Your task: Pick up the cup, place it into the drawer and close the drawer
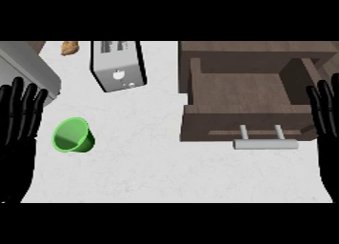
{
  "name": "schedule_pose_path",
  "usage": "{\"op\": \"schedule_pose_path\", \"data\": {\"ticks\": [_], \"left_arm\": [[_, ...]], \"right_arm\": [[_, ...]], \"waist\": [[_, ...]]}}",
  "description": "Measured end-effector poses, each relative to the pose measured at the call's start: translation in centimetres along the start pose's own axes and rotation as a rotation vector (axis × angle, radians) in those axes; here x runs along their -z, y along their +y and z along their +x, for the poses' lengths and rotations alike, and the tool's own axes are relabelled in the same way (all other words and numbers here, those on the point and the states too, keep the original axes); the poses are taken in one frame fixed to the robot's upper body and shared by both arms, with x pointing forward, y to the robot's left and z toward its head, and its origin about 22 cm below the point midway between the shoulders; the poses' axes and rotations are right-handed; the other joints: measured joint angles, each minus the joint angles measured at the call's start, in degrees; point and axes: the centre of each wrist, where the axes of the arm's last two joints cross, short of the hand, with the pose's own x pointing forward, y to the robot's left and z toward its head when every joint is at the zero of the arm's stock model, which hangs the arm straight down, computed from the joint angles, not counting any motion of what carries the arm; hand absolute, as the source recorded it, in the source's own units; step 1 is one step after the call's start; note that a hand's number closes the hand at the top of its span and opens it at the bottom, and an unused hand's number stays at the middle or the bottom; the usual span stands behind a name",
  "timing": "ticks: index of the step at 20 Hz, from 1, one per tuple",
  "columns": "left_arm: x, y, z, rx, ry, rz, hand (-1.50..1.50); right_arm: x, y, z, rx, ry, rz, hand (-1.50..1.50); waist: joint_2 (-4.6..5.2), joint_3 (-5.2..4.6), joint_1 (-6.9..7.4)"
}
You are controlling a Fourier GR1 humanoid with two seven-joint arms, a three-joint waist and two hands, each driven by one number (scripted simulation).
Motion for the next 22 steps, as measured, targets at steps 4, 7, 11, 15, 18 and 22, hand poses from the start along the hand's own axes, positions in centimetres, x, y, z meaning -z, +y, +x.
{"op": "schedule_pose_path", "data": {"ticks": [4, 7, 11, 15, 18, 22], "left_arm": [[0.1, 2.5, -0.4, -0.04, -0.022, -0.074, -1.5], [0.1, 5.0, -1.0, -0.108, 0.015, -0.133, -1.5], [0.3, 7.6, -3.3, -0.229, 0.142, -0.116, -1.5], [0.6, 10.0, -5.7, -0.279, 0.198, -0.108, -1.5], [0.6, 11.2, -7.6, -0.269, 0.239, -0.096, -1.5], [-0.3, 12.5, -10.3, -0.252, 0.288, -0.079, -1.5]], "right_arm": [[0.1, 0.1, 0.4, -0.018, -0.027, 0.017, -1.5], [0.1, 0.2, 0.2, -0.017, -0.003, 0.055, -1.5], [0.4, 0.4, -0.3, -0.01, 0.075, 0.133, -1.5], [1.7, 0.2, -0.7, -0.008, 0.109, 0.169, -1.5], [2.7, -0.4, -1.3, 0.001, 0.119, 0.175, -1.5], [3.3, -0.5, -1.9, -0.007, 0.121, 0.179, -1.5]], "waist": [[0.81, 0.78, 0.41], [1.12, 0.98, 0.69], [1.38, 1.11, 0.62], [1.41, 1.2, 0.56], [1.41, 1.2, 0.51], [1.4, 1.23, 0.5]]}}
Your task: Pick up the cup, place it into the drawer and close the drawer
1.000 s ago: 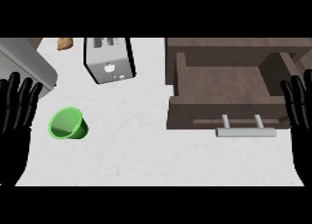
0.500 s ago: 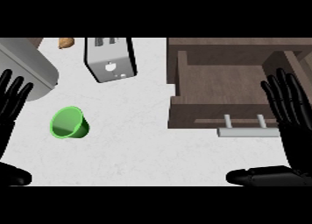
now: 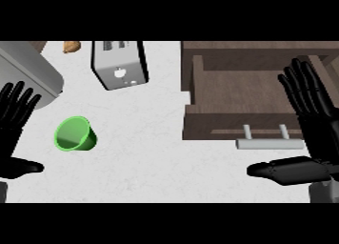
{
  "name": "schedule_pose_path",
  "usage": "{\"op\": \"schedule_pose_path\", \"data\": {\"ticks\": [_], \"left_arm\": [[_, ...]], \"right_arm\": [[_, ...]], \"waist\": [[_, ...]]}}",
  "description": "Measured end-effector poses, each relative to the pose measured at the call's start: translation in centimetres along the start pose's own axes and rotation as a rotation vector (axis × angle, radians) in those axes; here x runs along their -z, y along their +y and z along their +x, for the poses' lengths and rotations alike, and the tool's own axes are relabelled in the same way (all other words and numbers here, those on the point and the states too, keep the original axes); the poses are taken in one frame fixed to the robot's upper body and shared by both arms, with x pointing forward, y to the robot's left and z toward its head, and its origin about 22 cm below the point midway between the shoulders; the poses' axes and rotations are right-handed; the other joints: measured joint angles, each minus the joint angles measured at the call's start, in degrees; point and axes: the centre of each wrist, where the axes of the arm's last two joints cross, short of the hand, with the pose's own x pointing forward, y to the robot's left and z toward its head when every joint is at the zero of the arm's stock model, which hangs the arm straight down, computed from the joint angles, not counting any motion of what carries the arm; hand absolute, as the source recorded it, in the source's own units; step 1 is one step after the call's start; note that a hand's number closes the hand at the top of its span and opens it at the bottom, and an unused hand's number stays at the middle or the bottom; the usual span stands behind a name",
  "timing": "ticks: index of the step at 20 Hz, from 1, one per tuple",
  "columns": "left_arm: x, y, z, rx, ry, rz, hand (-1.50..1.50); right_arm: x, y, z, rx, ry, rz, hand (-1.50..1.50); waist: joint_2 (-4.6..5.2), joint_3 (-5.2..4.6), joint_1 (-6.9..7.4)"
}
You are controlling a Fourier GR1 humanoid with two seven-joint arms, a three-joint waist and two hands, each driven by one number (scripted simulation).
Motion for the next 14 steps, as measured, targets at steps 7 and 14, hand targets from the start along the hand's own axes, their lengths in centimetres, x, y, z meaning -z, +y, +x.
{"op": "schedule_pose_path", "data": {"ticks": [7, 14], "left_arm": [[0.5, 2.0, -3.9, 0.025, 0.071, 0.038, -1.5], [-1.0, 3.9, -8.1, 0.063, 0.137, 0.086, -1.5]], "right_arm": [[0.9, -0.5, -0.3, -0.006, -0.022, 0.012, -1.5], [1.9, -1.7, 0.1, -0.012, -0.035, 0.002, -1.5]], "waist": [[-0.01, 0.02, -0.13], [0.02, -0.01, -0.29]]}}
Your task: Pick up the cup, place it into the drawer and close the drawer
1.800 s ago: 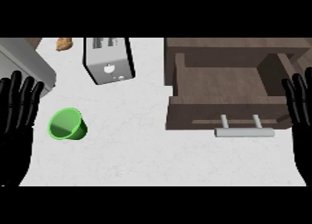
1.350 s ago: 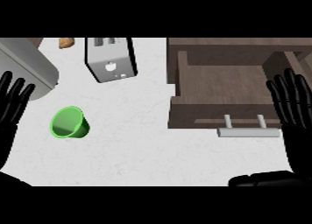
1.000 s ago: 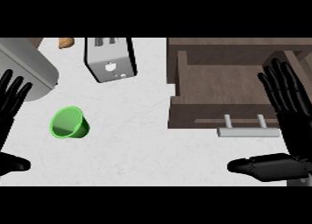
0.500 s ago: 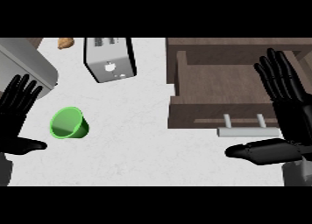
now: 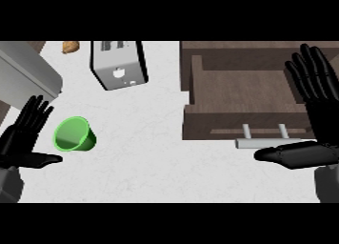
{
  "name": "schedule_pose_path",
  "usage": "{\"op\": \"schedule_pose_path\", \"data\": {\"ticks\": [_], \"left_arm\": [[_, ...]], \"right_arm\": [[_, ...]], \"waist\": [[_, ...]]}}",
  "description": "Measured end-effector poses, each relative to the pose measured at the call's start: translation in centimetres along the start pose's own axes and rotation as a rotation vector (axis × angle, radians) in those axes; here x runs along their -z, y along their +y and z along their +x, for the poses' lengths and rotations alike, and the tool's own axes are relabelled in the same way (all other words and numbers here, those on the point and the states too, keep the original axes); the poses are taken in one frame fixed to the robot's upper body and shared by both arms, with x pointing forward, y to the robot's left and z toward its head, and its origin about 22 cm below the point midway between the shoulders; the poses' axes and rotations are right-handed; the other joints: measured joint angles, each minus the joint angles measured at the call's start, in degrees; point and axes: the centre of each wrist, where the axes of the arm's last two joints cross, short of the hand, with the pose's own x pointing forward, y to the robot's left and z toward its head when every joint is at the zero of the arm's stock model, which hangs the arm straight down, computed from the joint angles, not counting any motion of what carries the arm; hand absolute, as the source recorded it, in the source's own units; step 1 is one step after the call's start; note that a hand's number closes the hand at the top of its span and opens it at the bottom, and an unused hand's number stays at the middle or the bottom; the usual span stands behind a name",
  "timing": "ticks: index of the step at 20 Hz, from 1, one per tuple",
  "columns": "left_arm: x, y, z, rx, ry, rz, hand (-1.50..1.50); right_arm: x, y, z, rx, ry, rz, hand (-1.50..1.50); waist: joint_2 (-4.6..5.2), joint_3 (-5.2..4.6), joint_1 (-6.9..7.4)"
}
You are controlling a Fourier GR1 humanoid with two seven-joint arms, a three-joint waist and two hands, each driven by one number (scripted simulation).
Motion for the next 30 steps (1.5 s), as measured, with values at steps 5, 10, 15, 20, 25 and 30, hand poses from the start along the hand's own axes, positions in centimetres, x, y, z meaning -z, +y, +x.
{"op": "schedule_pose_path", "data": {"ticks": [5, 10, 15, 20, 25, 30], "left_arm": [[-0.5, 0.4, -3.2, 0.014, 0.024, 0.017, -1.5], [-1.2, 1.0, -5.0, 0.051, 0.056, 0.054, -1.5], [-2.3, 0.2, -7.0, 0.073, 0.069, 0.082, -1.5], [-2.1, 0.1, -7.1, 0.077, 0.06, 0.09, -1.5], [-2.6, 0.0, -7.5, 0.081, 0.05, 0.086, -1.5], [-2.0, -1.0, -7.9, 0.079, 0.034, 0.076, -1.5]], "right_arm": [[0.3, 0.6, 0.1, 0.003, -0.004, 0.003, -1.5], [0.3, 0.1, 0.2, -0.001, -0.003, 0.006, -1.5], [0.9, -0.1, 0.7, 0.002, -0.013, 0.008, -1.5], [1.0, 0.4, 0.4, 0.008, -0.012, 0.014, -1.5], [1.4, 0.3, 0.9, 0.008, -0.012, 0.026, -1.5], [1.0, -0.1, 0.9, 0.009, -0.008, 0.026, -1.5]], "waist": [[0.07, -0.03, -0.19], [0.21, -0.08, -0.63], [0.37, -0.15, -0.88], [0.52, -0.21, -1.12], [0.63, -0.27, -1.38], [0.71, -0.31, -1.8]]}}
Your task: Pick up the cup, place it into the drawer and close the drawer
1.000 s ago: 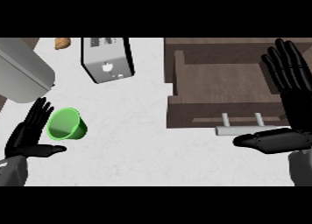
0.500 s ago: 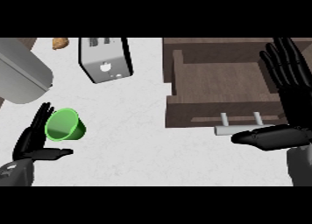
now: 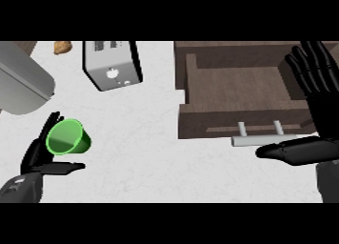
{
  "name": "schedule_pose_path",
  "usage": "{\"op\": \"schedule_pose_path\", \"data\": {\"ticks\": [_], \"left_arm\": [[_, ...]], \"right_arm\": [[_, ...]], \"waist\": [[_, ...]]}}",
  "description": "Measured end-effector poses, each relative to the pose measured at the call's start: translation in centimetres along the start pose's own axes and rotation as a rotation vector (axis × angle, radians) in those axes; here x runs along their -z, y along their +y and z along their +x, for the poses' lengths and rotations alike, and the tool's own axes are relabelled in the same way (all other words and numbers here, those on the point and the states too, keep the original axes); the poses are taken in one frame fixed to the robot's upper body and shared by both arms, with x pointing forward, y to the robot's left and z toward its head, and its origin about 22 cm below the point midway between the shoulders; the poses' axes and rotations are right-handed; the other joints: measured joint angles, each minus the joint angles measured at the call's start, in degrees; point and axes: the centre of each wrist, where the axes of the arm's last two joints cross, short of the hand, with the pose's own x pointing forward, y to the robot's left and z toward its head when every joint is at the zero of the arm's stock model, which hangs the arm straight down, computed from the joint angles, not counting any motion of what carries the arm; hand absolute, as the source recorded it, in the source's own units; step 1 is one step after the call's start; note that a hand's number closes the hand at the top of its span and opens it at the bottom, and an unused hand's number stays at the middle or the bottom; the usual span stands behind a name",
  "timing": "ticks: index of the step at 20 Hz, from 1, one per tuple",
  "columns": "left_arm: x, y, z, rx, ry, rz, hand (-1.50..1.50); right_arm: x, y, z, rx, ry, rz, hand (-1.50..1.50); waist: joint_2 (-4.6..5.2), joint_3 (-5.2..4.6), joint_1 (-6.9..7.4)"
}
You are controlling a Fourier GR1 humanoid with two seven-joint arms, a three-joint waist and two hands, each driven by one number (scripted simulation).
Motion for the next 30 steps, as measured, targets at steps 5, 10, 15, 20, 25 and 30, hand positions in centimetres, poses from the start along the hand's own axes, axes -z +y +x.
{"op": "schedule_pose_path", "data": {"ticks": [5, 10, 15, 20, 25, 30], "left_arm": [[0.5, -0.4, 0.1, -0.008, -0.012, -0.019, -1.5], [1.3, -1.5, 0.0, -0.056, -0.007, -0.054, 1.5], [2.3, -2.8, 0.3, -0.091, -0.059, -0.09, 1.5], [2.7, -3.5, 0.4, 0.01, -0.178, -0.02, 1.5], [3.1, -4.9, 0.1, 0.009, -0.251, 0.093, 1.5], [4.0, -8.1, -0.3, -0.053, -0.311, 0.181, 1.5]], "right_arm": [[0.2, -0.2, 0.1, -0.004, -0.001, -0.003, -1.5], [0.4, -0.4, -0.1, -0.008, -0.001, -0.003, -1.5], [0.2, -0.2, 0.1, -0.005, 0.001, 0.002, -1.5], [0.0, -0.5, -0.2, -0.023, 0.007, 0.007, -1.5], [-0.2, -0.7, -0.2, -0.013, 0.01, -0.002, -1.5], [0.0, -0.6, -0.1, -0.014, 0.017, -0.02, -1.5]], "waist": [[0.09, -0.02, -0.02], [0.19, -0.04, -0.18], [0.13, -0.06, -0.27], [0.15, -0.01, -0.08], [0.04, 0.04, 0.07], [-0.31, 0.14, 0.77]]}}
